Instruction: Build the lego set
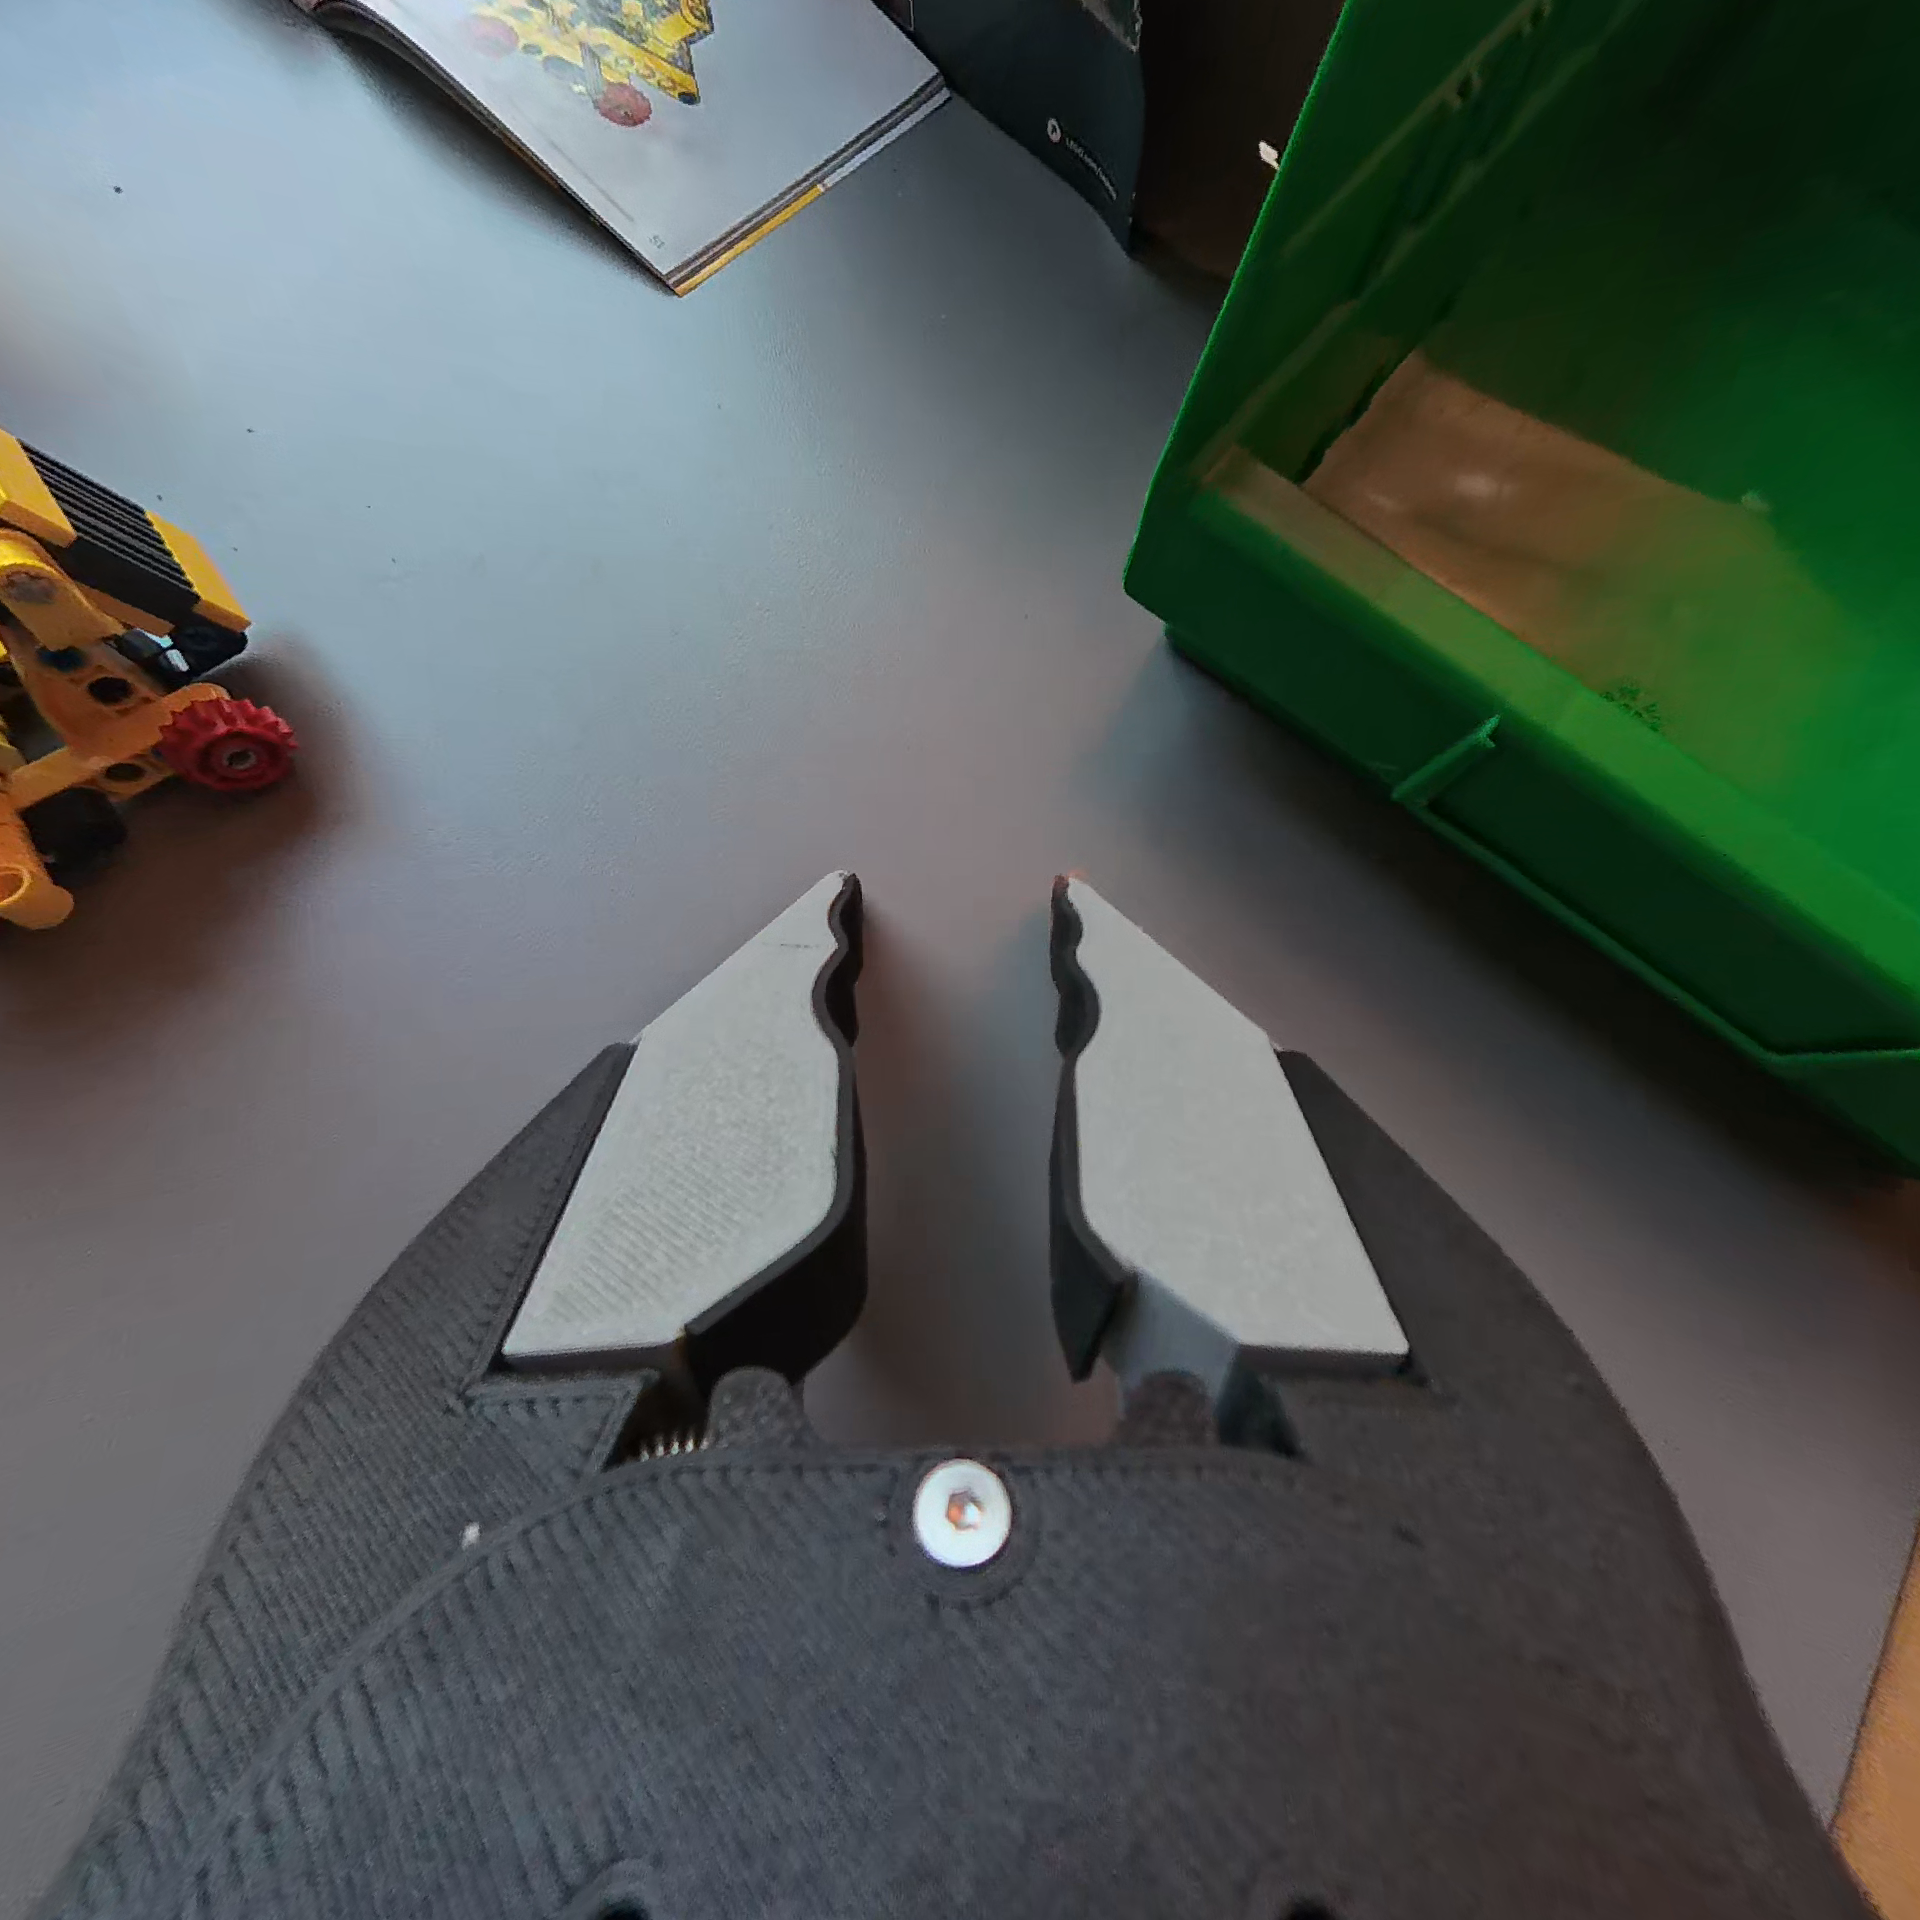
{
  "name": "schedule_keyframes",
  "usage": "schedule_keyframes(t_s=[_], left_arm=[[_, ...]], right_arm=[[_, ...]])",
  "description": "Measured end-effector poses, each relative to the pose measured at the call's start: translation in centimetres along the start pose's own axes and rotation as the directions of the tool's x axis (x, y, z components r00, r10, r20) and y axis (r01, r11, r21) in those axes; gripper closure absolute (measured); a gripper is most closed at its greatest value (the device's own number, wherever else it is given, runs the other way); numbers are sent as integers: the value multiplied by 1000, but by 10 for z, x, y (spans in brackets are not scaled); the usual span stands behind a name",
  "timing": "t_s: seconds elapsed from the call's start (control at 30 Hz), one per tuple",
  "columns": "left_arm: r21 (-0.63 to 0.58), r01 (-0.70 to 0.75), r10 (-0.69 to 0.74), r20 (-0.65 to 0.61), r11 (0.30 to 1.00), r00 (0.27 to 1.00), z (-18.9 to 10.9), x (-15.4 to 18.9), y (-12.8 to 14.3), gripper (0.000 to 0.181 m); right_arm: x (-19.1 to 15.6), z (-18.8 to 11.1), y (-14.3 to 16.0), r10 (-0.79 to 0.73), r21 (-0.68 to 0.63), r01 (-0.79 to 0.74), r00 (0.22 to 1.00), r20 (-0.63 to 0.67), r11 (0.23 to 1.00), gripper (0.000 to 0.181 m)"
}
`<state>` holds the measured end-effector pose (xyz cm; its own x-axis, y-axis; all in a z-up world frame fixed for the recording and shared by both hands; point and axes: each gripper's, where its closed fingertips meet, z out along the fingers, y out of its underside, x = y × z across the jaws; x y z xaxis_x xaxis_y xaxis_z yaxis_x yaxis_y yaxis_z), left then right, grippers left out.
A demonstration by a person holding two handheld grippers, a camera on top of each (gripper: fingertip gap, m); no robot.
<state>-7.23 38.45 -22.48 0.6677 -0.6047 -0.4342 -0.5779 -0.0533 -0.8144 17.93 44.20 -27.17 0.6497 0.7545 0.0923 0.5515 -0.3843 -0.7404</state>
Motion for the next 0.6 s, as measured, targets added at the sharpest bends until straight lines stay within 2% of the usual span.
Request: schedule_keyframes(t_s=[0.13, 0.3, 0.43, 0.6], left_arm=[[9, 60, -59, -103, 998, 993, 0, 5, -1, 181], [65, 40, -31, -137, 997, 990, -4, 6, -6, 181], [179, 63, 1, -340, 982, 941, -22, 26, -19, 181], [296, 85, 59, -446, 951, 893, -43, 37, -29, 181]], right_arm=[[-6, 1, -8, -82, 33, 82, 997, -13, 996, 148], [-18, 5, -29, -162, 121, 160, 987, 9, 980, 150], [-30, 19, -48, -227, 163, 214, 972, 63, 963, 149], [-50, 42, -75, -336, 216, 304, 933, 130, 928, 149]])
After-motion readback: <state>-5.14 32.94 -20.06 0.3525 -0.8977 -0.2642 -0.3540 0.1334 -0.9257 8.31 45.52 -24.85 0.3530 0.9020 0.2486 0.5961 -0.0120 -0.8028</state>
